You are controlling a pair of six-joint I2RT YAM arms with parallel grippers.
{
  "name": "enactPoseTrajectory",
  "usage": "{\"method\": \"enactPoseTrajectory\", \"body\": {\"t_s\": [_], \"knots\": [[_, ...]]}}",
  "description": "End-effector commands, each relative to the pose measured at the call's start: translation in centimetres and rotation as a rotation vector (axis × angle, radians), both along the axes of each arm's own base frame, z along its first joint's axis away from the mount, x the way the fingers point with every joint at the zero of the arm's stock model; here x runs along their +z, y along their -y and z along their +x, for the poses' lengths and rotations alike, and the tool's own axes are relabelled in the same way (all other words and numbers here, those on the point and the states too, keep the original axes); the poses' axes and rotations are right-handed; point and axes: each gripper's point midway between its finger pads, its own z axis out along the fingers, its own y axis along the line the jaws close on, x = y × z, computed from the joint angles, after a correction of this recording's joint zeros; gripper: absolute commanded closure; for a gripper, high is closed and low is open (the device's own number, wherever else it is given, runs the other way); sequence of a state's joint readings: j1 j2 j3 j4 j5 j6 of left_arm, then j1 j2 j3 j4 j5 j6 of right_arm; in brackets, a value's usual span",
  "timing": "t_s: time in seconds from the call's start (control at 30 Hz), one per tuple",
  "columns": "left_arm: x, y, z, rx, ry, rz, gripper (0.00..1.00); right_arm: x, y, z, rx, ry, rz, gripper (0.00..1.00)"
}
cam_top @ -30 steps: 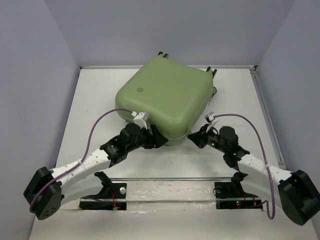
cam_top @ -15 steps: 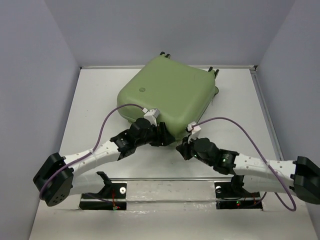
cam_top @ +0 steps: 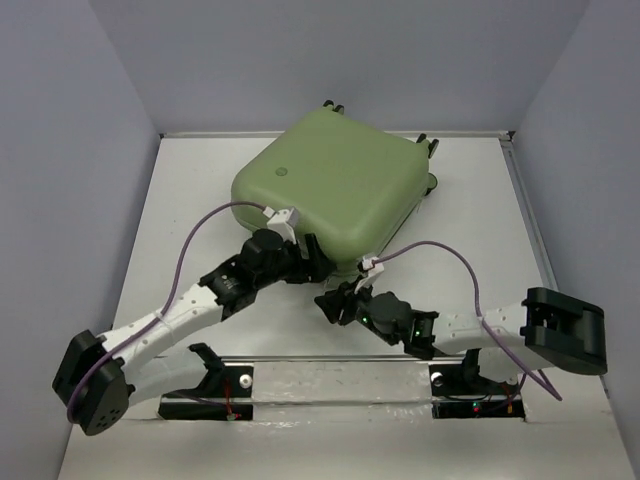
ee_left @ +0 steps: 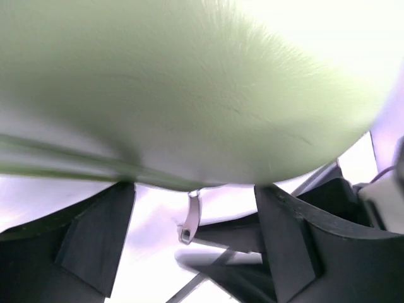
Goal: Pack the luggage
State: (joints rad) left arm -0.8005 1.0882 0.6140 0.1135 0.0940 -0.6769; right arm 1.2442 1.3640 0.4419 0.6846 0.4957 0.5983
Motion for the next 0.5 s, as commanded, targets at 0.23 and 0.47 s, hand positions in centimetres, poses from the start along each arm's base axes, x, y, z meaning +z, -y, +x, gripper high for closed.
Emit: {"method": "enactPoseTrajectory", "body": {"t_s": [0.23, 0.47], "knots": [[19.8, -11.5, 10.7, 0.382, 0.401, -0.050, 0.07, 3.2, 8.1, -1.7, -0.164, -0.076, 0.020, 0.37], [20.1, -20.1, 22.5, 0.617, 0.319, -0.038, 0.07, 2.4, 17.9, 6.1, -0.523, -0.146, -0.096, 0.93]]}}
